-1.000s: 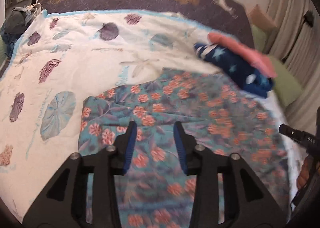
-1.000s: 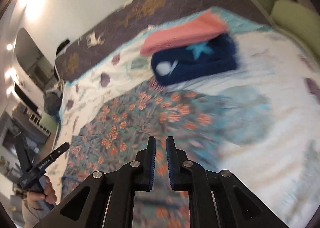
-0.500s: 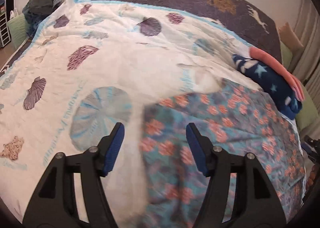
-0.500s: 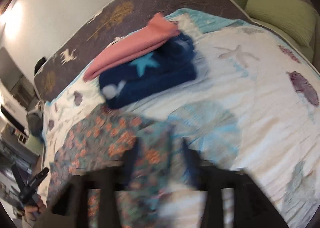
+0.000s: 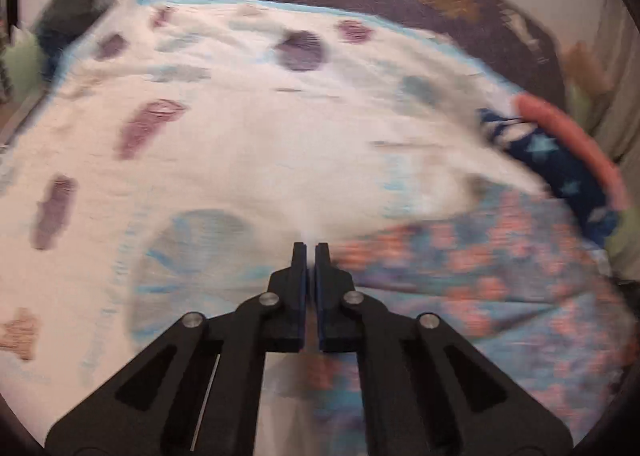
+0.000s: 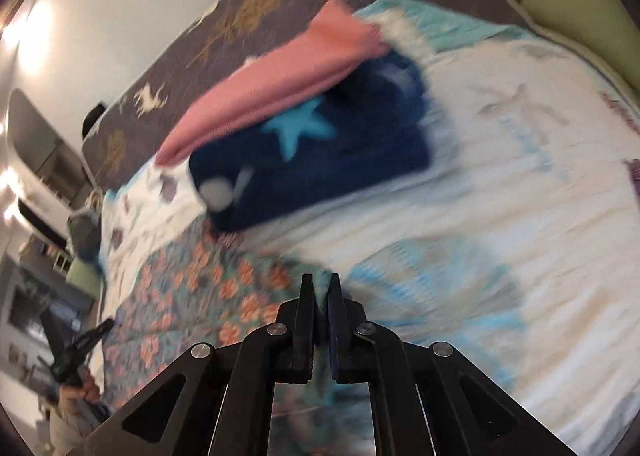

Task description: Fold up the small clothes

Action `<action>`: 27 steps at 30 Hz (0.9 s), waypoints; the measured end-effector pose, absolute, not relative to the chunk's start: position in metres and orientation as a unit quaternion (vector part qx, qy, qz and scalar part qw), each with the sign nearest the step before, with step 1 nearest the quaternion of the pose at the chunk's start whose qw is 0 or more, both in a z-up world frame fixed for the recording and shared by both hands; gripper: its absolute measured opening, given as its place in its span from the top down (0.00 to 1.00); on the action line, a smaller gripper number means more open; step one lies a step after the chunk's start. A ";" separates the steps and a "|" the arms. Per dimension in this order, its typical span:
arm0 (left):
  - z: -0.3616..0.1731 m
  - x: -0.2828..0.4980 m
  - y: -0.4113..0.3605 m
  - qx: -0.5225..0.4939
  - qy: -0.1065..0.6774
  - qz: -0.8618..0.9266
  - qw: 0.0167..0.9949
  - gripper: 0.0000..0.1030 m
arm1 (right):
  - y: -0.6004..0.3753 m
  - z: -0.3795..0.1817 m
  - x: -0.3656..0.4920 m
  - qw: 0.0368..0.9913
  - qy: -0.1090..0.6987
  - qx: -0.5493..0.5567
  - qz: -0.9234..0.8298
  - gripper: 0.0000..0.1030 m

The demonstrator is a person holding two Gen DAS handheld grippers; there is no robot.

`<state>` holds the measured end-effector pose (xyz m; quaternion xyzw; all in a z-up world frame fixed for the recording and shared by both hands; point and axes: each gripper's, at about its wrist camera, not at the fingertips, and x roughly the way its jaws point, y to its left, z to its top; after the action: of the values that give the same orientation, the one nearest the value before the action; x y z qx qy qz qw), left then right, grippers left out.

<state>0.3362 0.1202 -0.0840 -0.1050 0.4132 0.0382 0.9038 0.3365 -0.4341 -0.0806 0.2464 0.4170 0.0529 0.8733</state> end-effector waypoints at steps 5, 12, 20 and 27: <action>-0.079 0.325 0.146 -0.176 0.401 0.015 0.899 0.98 | -0.453 -0.096 0.335 0.858 0.425 0.284 0.053 0.89; -0.041 0.254 0.151 -0.159 0.387 -0.042 0.907 0.60 | -0.458 -0.064 0.271 0.872 0.406 0.267 0.062 0.76; -0.042 0.138 0.146 -0.160 0.384 -0.090 0.905 0.40 | -0.422 -0.019 0.124 0.939 0.315 0.136 -0.010 0.51; -0.064 0.080 0.139 -0.131 0.425 -0.068 0.893 0.39 | -0.404 -0.026 0.059 0.925 0.357 0.131 0.025 0.51</action>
<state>0.0805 0.1386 -0.0642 -0.1312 0.4246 -0.0685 0.8932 0.0588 -0.4041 -0.0255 0.1314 0.3566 0.0248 0.9247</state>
